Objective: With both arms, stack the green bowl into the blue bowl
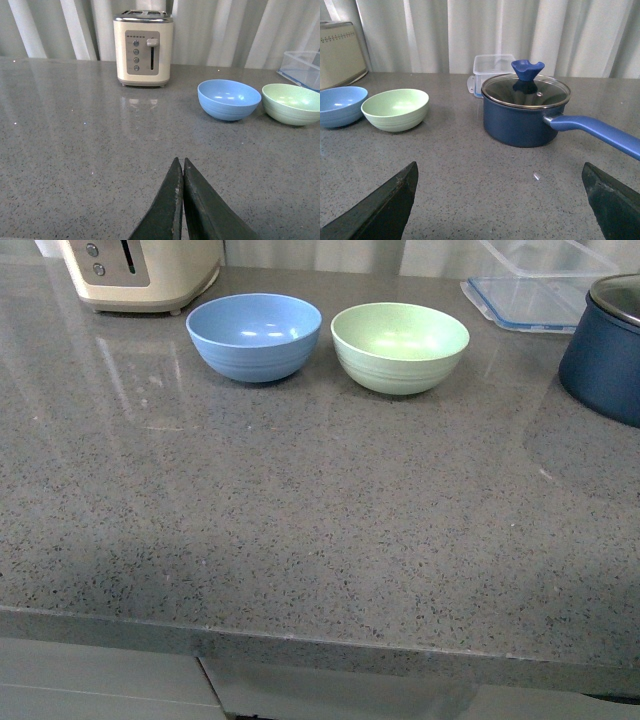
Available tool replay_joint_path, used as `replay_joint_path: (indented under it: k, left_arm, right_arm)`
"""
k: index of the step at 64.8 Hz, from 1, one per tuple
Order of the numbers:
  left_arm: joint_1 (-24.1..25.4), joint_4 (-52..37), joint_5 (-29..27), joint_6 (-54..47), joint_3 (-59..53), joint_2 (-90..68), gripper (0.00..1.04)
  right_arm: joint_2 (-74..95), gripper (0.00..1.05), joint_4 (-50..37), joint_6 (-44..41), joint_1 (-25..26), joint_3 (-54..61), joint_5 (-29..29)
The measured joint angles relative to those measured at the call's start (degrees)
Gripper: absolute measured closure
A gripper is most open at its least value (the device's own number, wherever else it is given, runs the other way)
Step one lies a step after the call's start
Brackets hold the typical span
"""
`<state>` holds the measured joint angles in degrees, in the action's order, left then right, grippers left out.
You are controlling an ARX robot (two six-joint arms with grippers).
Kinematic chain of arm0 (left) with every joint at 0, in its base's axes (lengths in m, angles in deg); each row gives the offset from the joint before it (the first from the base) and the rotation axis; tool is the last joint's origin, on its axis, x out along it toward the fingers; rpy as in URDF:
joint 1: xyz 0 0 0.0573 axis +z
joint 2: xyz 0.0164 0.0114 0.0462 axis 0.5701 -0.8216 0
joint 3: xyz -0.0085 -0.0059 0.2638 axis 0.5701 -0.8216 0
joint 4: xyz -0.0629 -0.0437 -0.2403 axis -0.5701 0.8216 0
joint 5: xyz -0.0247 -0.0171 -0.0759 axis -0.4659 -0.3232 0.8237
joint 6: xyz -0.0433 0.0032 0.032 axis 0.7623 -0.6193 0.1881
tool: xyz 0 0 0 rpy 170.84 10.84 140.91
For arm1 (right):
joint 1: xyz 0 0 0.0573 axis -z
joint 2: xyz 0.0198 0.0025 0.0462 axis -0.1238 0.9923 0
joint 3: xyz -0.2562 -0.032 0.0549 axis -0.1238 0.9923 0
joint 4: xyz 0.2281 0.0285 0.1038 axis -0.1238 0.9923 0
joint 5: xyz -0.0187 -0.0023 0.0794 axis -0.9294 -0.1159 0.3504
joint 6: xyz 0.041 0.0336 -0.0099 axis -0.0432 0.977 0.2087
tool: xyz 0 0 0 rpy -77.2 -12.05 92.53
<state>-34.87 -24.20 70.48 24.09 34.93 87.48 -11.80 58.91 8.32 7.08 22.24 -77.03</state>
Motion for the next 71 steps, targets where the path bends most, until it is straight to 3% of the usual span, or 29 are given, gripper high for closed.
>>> replay_joint_path:
  k: [16,20,26,29,48,71]
  left_arm:
    - [0.0,0.2,0.0,0.0,0.0,0.0,1.0]
    - [0.0,0.2,0.0,0.0,0.0,0.0,0.84]
    - [0.0,0.2,0.1,0.0,0.0,0.0,0.62]
    - [0.0,0.2,0.1,0.0,0.0,0.1,0.55]
    - [0.0,0.2,0.1,0.0,0.0,0.1,0.07]
    - [0.0,0.2,0.1,0.0,0.0,0.1,0.07]
  right_arm:
    - [0.0,0.1,0.0,0.0,0.0,0.0,0.0]
    - [0.7,0.1,1.0,0.4,-0.2,-0.3,-0.8]
    - [21.7,0.1,29.1,7.1,-3.5,-14.4,-8.8]
    - [28.6,0.1,34.1,8.8,-4.6,-17.6,-8.7]
    - [59.3,0.1,27.6,10.5,-14.1,-38.6,-6.1]
    - [84.9,0.1,24.7,9.1,-17.7,-62.7,-4.5]
